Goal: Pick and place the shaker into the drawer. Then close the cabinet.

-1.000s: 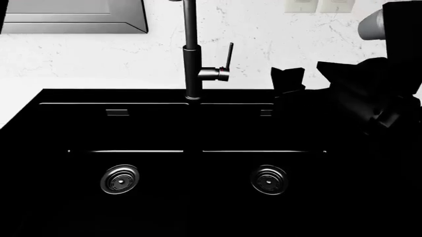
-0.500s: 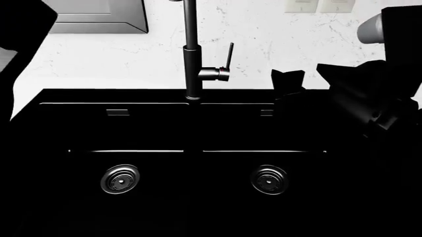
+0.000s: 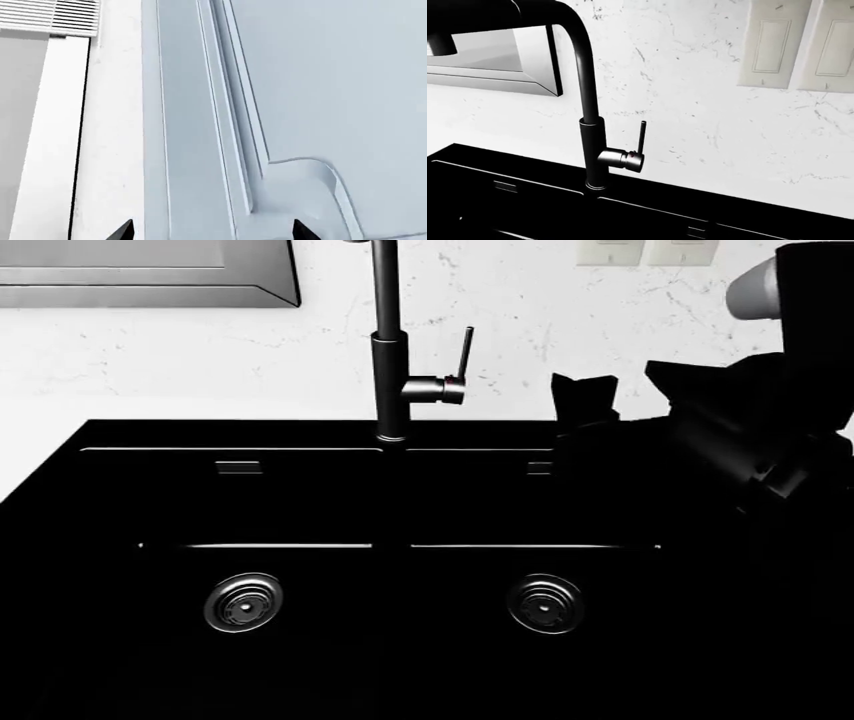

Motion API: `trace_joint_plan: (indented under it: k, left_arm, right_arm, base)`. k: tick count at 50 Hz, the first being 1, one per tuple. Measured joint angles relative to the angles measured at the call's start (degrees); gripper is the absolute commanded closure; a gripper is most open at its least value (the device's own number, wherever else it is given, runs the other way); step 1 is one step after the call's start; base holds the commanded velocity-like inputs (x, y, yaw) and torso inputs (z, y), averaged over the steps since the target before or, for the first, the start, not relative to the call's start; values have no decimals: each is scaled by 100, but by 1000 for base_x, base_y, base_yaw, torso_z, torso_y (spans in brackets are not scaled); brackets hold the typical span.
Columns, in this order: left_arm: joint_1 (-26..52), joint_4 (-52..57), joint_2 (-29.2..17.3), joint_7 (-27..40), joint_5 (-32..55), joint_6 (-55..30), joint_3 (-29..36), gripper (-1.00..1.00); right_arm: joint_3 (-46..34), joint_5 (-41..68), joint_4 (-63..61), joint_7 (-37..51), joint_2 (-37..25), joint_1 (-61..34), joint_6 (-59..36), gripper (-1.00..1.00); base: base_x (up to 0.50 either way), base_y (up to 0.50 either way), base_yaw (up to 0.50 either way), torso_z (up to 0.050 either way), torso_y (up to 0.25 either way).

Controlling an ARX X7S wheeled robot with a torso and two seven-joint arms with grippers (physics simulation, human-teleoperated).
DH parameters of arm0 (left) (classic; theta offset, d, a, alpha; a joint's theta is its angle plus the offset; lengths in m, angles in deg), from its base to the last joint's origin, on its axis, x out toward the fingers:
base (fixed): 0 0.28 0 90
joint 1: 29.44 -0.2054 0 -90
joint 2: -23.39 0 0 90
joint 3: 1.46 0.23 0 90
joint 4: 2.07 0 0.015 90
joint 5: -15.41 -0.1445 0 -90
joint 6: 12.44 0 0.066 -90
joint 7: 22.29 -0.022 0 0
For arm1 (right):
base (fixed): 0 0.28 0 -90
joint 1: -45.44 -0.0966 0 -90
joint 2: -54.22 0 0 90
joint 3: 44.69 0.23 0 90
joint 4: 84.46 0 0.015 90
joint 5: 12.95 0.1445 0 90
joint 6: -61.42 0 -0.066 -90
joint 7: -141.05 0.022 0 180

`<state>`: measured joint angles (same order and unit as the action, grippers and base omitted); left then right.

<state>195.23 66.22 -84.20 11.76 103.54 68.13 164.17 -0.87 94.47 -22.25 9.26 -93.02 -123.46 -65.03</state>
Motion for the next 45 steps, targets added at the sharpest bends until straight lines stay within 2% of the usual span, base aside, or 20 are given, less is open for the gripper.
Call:
trace_joint_plan:
  k: [9, 17, 35, 45]
  left_arm:
    - [7, 1250, -721, 669, 525, -1108, -150, -100]
    - [-115, 2330, -1358, 1174, 853, -1646, -465, -100]
    - [-675, 4136, -2734, 1801, 1130, -1850, -958, -100]
    - [-1042, 4547, -3193, 1820, 1070, -1727, -1065, -100]
  right_arm:
    - [56, 132, -60, 170, -50, -237, -93, -100]
    - [127, 318, -135, 377, -121, -505, -199, -100]
    - [291, 920, -514, 1096, -212, -1215, -392, -100]
    - [610, 1373, -1051, 1621, -515, -1644, -242, -100]
  base:
    - [0, 0, 0, 0, 0]
    - [0, 0, 0, 0, 0]
    - [0, 0, 0, 0, 0]
    - [0, 0, 0, 0, 0]
